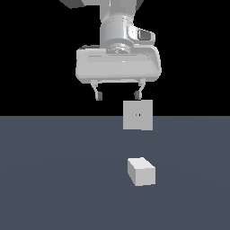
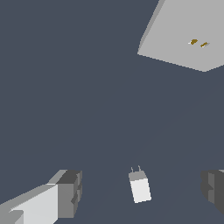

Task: Plug the charger into the wall socket.

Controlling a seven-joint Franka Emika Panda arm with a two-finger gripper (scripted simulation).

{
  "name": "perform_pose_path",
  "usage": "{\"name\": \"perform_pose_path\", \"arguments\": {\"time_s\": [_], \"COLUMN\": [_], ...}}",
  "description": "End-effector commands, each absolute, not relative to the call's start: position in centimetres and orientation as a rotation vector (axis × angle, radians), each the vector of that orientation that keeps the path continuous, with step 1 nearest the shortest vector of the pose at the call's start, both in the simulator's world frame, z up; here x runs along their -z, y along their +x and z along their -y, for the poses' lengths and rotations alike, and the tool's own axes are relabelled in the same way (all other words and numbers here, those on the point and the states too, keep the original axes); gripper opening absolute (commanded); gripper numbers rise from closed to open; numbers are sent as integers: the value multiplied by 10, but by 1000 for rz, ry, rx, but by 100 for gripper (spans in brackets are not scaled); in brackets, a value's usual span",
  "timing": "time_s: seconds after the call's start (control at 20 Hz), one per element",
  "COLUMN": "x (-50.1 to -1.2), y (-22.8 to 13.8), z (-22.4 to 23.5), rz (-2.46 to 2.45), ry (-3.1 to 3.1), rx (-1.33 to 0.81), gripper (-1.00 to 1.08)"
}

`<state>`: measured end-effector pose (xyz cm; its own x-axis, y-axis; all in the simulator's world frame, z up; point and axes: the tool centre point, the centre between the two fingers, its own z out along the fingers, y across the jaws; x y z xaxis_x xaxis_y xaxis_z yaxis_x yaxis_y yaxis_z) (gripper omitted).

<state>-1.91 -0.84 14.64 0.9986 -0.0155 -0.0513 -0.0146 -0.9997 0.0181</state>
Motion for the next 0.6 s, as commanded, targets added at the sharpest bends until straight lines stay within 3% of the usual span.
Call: {"name": "perform_pose_path", "arguments": {"time_s": [0.0,0.55], "x": [-146,-133], "y": [-19,-37], "z": [8,12], "rz": [23,-29], "ry": [3123,3126], "rx": [80,61], "gripper": [100,100]}}
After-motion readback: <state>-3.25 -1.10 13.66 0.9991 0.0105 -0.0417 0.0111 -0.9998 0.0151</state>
